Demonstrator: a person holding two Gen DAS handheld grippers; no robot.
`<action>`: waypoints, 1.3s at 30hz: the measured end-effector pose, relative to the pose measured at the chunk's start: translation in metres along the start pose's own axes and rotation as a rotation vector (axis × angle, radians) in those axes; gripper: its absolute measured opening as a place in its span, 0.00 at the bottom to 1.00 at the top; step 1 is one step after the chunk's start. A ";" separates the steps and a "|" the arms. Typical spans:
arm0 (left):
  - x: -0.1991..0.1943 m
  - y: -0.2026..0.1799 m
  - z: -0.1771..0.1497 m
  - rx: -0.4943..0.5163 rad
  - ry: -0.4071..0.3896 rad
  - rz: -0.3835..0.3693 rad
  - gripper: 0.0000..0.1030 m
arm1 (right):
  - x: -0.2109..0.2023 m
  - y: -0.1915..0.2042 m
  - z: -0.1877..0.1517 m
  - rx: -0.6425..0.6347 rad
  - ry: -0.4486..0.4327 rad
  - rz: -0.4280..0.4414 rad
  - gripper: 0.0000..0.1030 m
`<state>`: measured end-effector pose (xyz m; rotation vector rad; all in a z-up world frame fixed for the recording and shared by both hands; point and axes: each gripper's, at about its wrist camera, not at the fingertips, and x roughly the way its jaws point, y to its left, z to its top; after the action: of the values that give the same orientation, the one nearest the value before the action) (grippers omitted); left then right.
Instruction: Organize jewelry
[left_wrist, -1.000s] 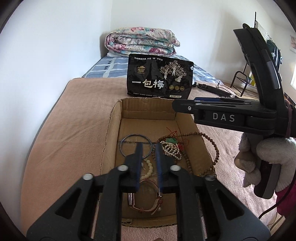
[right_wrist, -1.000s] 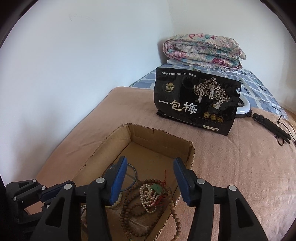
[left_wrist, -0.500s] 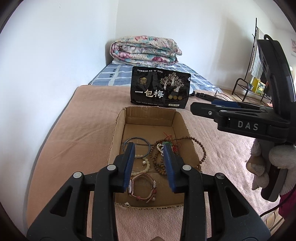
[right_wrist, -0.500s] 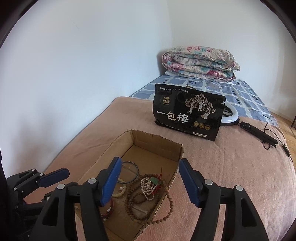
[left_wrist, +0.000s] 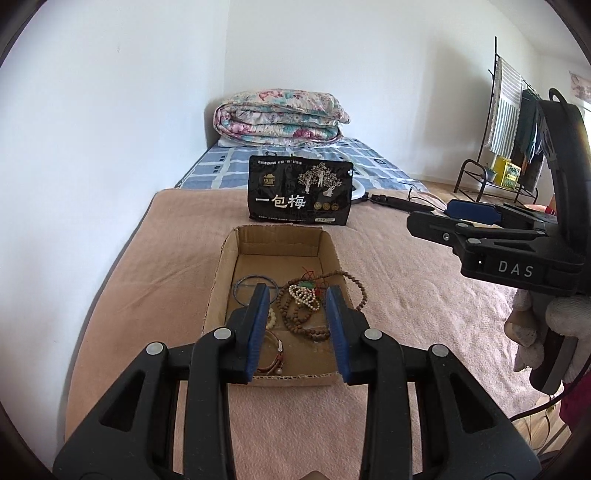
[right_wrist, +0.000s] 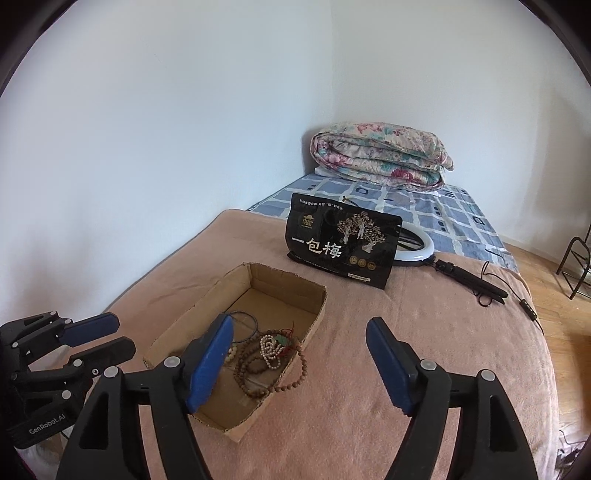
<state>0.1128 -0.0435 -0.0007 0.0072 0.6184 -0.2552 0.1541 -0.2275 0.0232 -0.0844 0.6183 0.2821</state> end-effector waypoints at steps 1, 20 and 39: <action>-0.004 -0.002 0.000 0.004 -0.004 0.002 0.30 | -0.005 -0.002 -0.002 0.002 -0.004 -0.003 0.76; -0.052 -0.017 -0.007 0.021 -0.076 0.081 0.81 | -0.070 -0.046 -0.044 -0.008 -0.018 -0.101 0.97; -0.065 -0.022 -0.008 0.040 -0.105 0.131 0.88 | -0.086 -0.054 -0.059 -0.024 -0.030 -0.184 1.00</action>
<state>0.0522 -0.0489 0.0313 0.0723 0.5064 -0.1397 0.0694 -0.3089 0.0253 -0.1586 0.5732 0.1125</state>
